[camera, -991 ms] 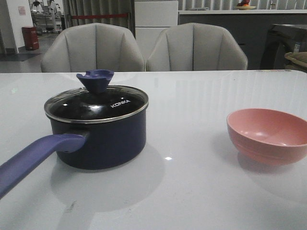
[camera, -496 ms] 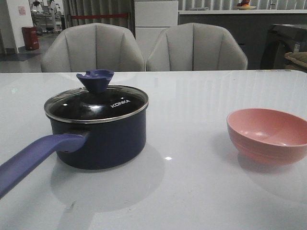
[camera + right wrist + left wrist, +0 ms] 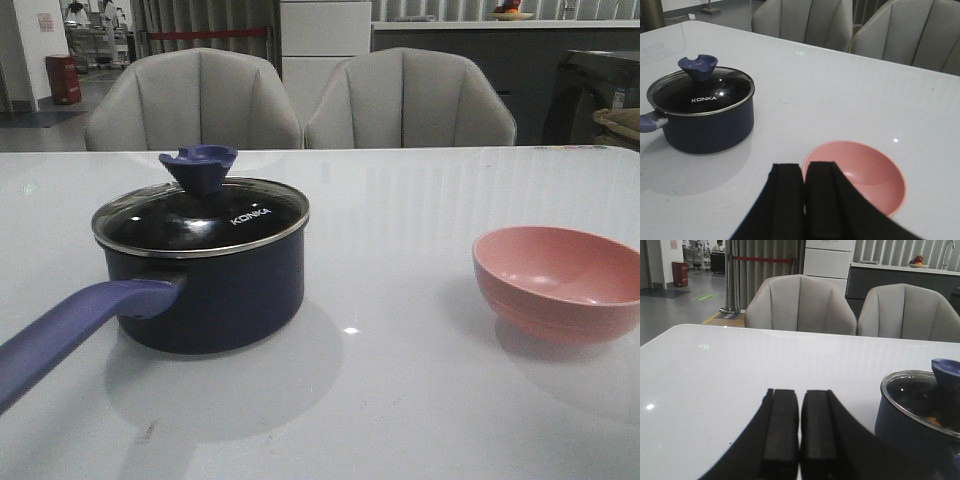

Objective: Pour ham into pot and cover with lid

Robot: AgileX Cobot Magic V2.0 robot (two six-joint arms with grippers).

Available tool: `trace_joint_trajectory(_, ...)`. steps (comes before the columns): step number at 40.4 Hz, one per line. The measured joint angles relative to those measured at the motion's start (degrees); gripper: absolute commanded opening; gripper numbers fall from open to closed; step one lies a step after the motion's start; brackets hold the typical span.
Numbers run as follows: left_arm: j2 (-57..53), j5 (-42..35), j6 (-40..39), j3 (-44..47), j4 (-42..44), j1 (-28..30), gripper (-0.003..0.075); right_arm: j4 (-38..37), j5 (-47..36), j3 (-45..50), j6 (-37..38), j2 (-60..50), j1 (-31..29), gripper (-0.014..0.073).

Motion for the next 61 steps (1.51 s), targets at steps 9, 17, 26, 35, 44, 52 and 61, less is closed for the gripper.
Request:
trace_joint_trajectory(9, 0.00, 0.00, 0.00, 0.00, 0.00, 0.00, 0.0122, 0.00, 0.00, 0.00, 0.00, 0.00, 0.00, 0.0150)
trace_joint_trajectory(17, 0.00, 0.00, 0.00, 0.00, 0.00, 0.00, 0.0122, 0.00, 0.00, 0.00, 0.00, 0.00, 0.00, 0.0150)
trace_joint_trajectory(26, 0.00, 0.00, 0.00, 0.00, 0.04, 0.00, 0.0122, 0.00, 0.00, 0.00, 0.00, 0.00, 0.00, 0.0150)
trace_joint_trajectory(35, 0.00, 0.00, 0.00, 0.00, 0.04, 0.00, 0.0122, 0.00, 0.00, 0.00, 0.00, 0.00, 0.00, 0.0150)
trace_joint_trajectory(44, 0.00, -0.09, 0.00, 0.00, 0.04, 0.00, 0.0122, -1.37, -0.12, 1.79, 0.00, -0.61, -1.26, 0.0150)
trace_joint_trajectory(52, 0.00, -0.09, 0.00, 0.00, 0.04, 0.00, 0.0122, -1.92, -3.22, 5.47, 0.00, -6.58, -9.45, 0.0150)
trace_joint_trajectory(61, 0.00, -0.09, 0.00, 0.00, 0.04, 0.00, 0.0122, -3.71, -3.51, 11.10, 1.48, -16.39, -18.34, 0.0150)
